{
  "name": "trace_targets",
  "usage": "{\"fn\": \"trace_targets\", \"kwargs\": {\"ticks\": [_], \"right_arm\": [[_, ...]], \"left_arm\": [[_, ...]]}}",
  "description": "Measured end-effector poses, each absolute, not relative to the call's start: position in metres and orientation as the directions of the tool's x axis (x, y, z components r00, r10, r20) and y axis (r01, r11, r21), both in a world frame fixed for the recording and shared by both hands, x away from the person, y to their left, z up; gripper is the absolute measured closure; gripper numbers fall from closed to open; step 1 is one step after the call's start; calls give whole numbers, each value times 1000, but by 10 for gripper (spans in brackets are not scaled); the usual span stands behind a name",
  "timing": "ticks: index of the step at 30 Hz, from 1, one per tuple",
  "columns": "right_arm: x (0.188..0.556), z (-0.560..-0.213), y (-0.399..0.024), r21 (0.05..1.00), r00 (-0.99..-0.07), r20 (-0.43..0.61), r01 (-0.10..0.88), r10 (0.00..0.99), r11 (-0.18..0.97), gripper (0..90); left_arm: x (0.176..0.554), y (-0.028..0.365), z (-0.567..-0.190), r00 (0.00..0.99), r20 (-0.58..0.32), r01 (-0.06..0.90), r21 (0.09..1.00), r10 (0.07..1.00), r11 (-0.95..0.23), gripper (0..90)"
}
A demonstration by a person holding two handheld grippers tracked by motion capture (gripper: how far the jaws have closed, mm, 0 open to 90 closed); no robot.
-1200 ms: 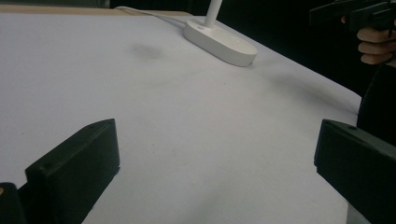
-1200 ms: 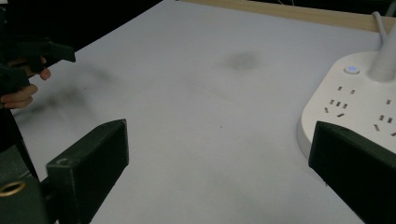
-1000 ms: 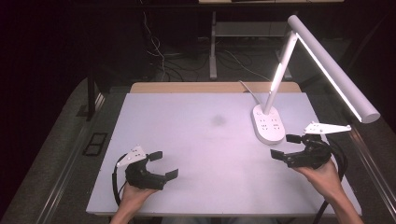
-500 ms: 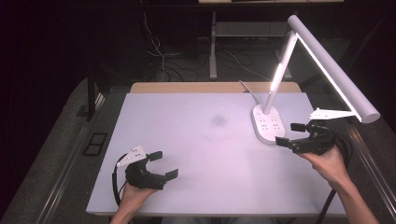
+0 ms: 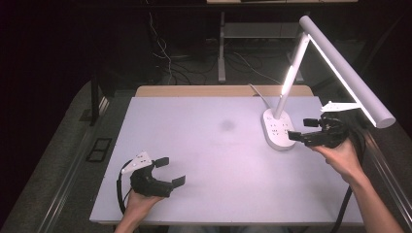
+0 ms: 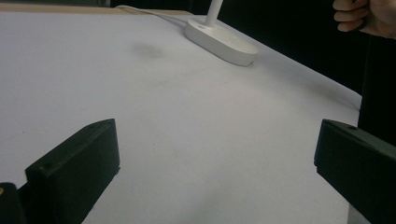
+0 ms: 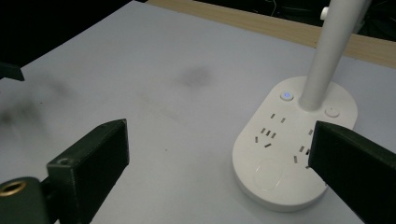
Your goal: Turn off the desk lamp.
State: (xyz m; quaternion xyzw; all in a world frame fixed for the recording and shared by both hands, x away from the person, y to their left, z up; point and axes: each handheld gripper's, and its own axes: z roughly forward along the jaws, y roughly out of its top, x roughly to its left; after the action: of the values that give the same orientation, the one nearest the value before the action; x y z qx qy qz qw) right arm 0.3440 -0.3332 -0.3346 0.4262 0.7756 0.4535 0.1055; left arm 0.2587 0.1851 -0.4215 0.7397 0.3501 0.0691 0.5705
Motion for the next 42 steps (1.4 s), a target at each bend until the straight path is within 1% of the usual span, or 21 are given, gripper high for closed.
{"fn": "trace_targets", "kwargs": {"ticks": [3, 5, 11, 12, 13, 16, 18, 19, 20, 21, 22, 28, 32, 33, 34, 35, 36, 37, 38, 39, 42], "right_arm": [[349, -335, -336, 792, -605, 223, 569, 764, 221, 66], [356, -334, -339, 790, -599, 215, 571, 771, 224, 130], [370, -337, -343, 783, -582, 218, 584, 784, 215, 156], [375, -337, -344, 779, -579, 221, 589, 785, 215, 199], [377, -338, -344, 782, -581, 217, 584, 784, 217, 220], [383, -338, -346, 781, -576, 222, 588, 787, 210, 245], [388, -338, -347, 781, -573, 224, 589, 788, 206, 303], [391, -338, -348, 779, -570, 227, 593, 790, 203, 318], [395, -338, -350, 777, -565, 227, 597, 793, 202, 370], [395, -338, -350, 777, -565, 227, 597, 793, 202, 370], [401, -340, -353, 775, -556, 236, 602, 797, 191, 410], [411, -346, -359, 770, -522, 249, 617, 816, 160, 508], [418, -351, -365, 771, -496, 256, 623, 830, 134, 626], [418, -351, -365, 771, -496, 256, 623, 830, 134, 626], [421, -353, -367, 772, -484, 260, 624, 835, 121, 673], [422, -353, -368, 773, -480, 262, 624, 837, 116, 700], [424, -355, -370, 775, -471, 262, 622, 842, 107, 723], [424, -355, -370, 775, -471, 262, 622, 842, 107, 723], [427, -358, -372, 777, -463, 261, 622, 847, 101, 771], [427, -358, -372, 777, -463, 261, 622, 847, 101, 771], [433, -364, -373, 768, -447, 263, 633, 855, 94, 841]], "left_arm": [[259, 185, -422, 745, -298, 440, 892, 597, -104, 0], [259, 185, -422, 745, -299, 440, 892, 597, -103, 0], [259, 185, -422, 745, -299, 441, 892, 597, -103, 0], [260, 185, -422, 745, -298, 440, 892, 597, -105, 0], [260, 185, -422, 745, -299, 440, 892, 596, -104, 0], [260, 185, -422, 746, -297, 439, 892, 596, -105, 0], [260, 185, -422, 745, -298, 440, 892, 597, -104, 0], [260, 185, -422, 746, -296, 439, 892, 597, -106, 0], [260, 185, -422, 745, -296, 439, 892, 597, -106, 0], [260, 185, -422, 745, -296, 439, 892, 597, -107, 0], [260, 185, -422, 746, -295, 439, 892, 597, -107, 0], [260, 186, -422, 746, -292, 438, 892, 599, -110, 0], [260, 186, -422, 746, -290, 437, 892, 599, -112, 0], [261, 186, -422, 747, -291, 438, 892, 598, -113, 0], [261, 186, -422, 746, -290, 438, 892, 599, -114, 0], [261, 186, -422, 747, -290, 438, 892, 599, -114, 0], [261, 185, -422, 747, -288, 438, 891, 599, -118, 0], [261, 185, -422, 747, -288, 438, 891, 599, -118, 0], [261, 185, -423, 747, -287, 439, 891, 600, -121, 0], [262, 185, -423, 748, -287, 439, 890, 598, -122, 0], [262, 183, -423, 749, -287, 440, 889, 597, -124, 0]]}}
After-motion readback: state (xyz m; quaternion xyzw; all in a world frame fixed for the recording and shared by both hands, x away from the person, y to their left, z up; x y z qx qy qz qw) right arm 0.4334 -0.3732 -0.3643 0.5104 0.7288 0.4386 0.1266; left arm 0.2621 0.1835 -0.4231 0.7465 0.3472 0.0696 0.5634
